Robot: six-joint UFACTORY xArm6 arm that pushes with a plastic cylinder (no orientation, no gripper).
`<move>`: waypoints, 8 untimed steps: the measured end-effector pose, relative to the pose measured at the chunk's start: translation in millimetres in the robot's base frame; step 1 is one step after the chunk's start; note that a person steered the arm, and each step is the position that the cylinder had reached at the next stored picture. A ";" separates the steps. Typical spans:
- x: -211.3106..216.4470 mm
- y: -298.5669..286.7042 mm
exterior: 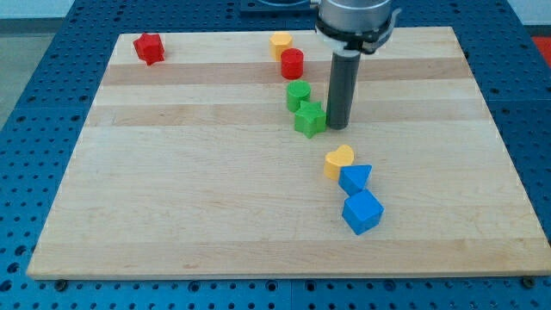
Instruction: Separate the cube from the triangle
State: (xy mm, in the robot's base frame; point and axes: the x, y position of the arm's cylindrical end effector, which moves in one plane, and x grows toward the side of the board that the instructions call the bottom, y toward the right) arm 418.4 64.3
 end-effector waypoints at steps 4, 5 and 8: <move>106.9 -48.3; 136.8 -48.5; 160.6 3.0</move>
State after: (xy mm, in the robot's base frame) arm 579.0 67.3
